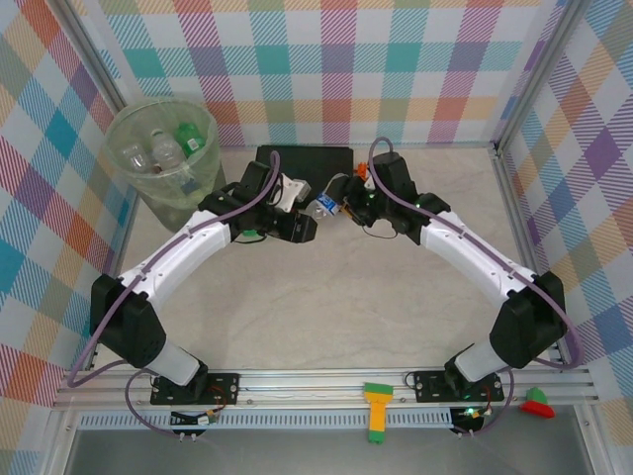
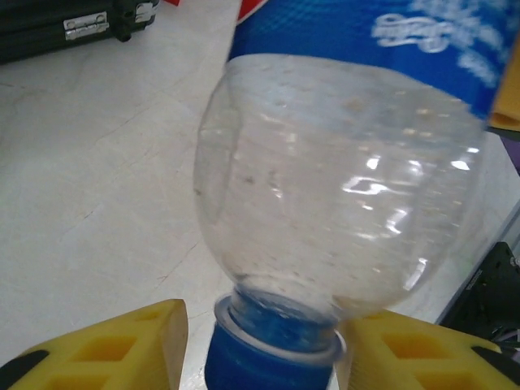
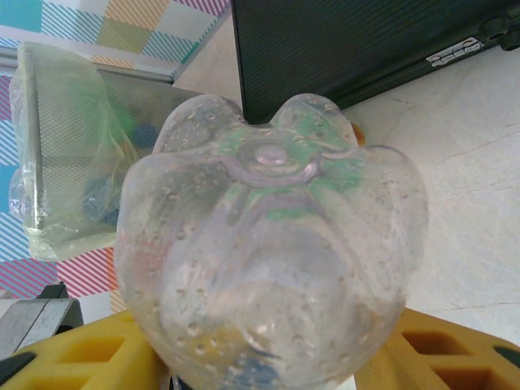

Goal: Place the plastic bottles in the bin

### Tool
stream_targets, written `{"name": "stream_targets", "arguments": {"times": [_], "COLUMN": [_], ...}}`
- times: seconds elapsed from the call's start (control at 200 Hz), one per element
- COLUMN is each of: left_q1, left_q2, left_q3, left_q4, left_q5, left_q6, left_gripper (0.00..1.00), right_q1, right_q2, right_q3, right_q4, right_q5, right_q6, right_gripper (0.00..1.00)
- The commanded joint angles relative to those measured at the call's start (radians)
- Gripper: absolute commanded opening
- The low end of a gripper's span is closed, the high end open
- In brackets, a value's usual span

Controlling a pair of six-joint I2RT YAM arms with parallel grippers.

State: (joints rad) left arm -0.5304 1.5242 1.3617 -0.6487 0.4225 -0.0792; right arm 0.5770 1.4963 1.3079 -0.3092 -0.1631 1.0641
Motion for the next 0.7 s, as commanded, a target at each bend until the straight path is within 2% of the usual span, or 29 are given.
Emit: {"name": "stream_targets", "arguments": {"times": [0.0,0.105,0.16,0.27,0.295,0.31,0.32,0.695], "left_q1": [-0.011,-0.017,-0.019,-0.019,-0.019,-0.019,-0.019,0.001], "left_q2": [-0.011,-0.022,-0.028,-0.045,-0.050,-0.053,-0.055,-0.088], "left_q3": [0.008,0.004,0.002,0.002,0.001,0.001,0.001,0.061], "left_q4": [0.019,0.023,0.017,0.011,0.012,0.012,0.013,-0.041], "left_q5": [0.029,0.037,0.028,0.020,0.016,0.013,0.011,-0.110], "left_q6": [0.011,0.002,0.001,-0.009,-0.013,-0.015,-0.016,-0.091], "left_gripper": [0.40,0.26,0.20,0.15,0.15,0.15,0.15,0.13], "right_q1": [-0.003,-0.003,-0.003,-0.003,-0.003,-0.003,-0.003,-0.027], "right_q2": [-0.036,-0.040,-0.042,-0.052,-0.055,-0.057,-0.058,-0.161], "right_q3": [-0.014,-0.022,-0.025,-0.030,-0.030,-0.030,-0.030,-0.031], "right_q4": [0.000,0.000,-0.001,-0.010,-0.015,-0.017,-0.019,-0.064], "right_q5": [-0.015,-0.017,-0.014,-0.004,0.000,0.003,0.005,0.099], "right_q6": [-0.009,-0.007,-0.006,-0.010,-0.011,-0.013,-0.014,-0.120], "right_gripper": [0.54,0.56,0.60,0.79,0.86,0.98,1.00,0.99]}}
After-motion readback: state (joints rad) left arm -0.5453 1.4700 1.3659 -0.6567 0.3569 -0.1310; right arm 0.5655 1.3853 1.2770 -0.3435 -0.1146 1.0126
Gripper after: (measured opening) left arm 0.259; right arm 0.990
